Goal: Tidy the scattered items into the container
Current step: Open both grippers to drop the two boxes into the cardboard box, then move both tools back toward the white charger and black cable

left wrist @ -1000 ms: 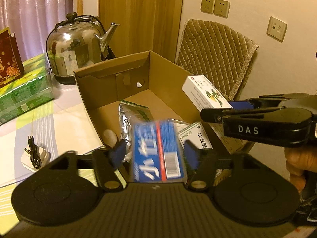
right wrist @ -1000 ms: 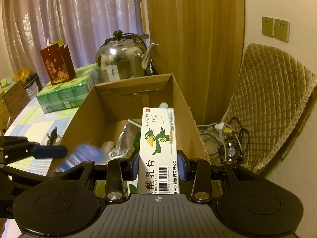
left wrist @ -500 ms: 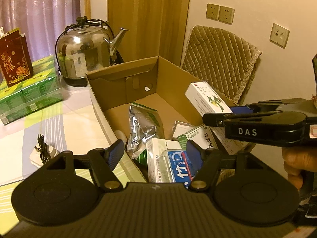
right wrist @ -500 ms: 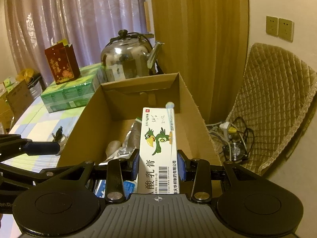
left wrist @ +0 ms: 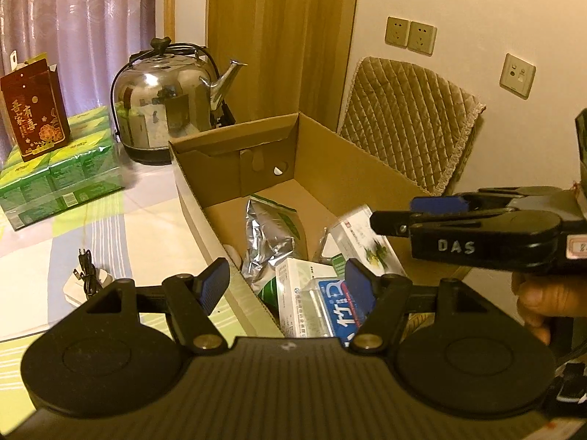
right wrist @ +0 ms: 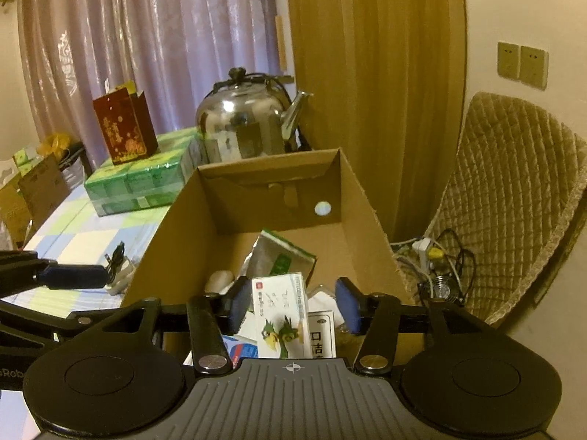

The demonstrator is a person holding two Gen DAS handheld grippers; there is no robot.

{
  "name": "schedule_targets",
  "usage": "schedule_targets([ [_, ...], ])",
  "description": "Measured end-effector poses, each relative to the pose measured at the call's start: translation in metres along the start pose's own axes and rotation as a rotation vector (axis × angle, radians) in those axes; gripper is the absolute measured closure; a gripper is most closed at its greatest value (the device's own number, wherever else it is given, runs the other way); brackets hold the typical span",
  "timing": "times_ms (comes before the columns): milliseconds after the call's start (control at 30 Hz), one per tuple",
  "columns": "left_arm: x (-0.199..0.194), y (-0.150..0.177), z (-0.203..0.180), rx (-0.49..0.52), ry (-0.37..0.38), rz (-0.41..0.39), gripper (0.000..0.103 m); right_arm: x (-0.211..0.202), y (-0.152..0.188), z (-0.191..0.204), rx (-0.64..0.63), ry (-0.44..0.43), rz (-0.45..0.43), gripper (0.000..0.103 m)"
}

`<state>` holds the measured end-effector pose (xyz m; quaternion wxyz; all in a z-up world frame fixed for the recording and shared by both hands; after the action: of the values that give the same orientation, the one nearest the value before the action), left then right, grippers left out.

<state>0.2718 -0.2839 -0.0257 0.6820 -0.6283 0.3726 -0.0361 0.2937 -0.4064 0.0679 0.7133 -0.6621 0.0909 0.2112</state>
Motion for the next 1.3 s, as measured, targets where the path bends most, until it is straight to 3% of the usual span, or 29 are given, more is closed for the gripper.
schedule_targets([
  [533,-0.039,0.013,0.031,-0.043,-0.059,-0.006,0.033,-0.035,0.017,0.023,0.018,-0.012,0.022,0.046],
  [933,-0.092,0.04,0.074,-0.071,-0.156,-0.003,0.023,-0.065,0.016,0.083,-0.015,-0.093,0.006,0.032],
  [1300,-0.142,0.074,0.14,-0.087,-0.279,0.025,0.017,-0.067,0.021,0.156,-0.087,-0.204,0.01,0.029],
])
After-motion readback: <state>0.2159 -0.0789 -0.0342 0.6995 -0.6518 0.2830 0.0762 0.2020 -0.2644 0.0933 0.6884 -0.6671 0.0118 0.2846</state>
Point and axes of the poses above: each gripper's, at about its wrist camera, not at the fingertips, and x roughly the way its jaws point, z to its left, y to its underside, the point moved 10 cm from there along x, roughly the way its jaws point, and after that the axes turned 11 degrees about -z, right-handed, at the moved point
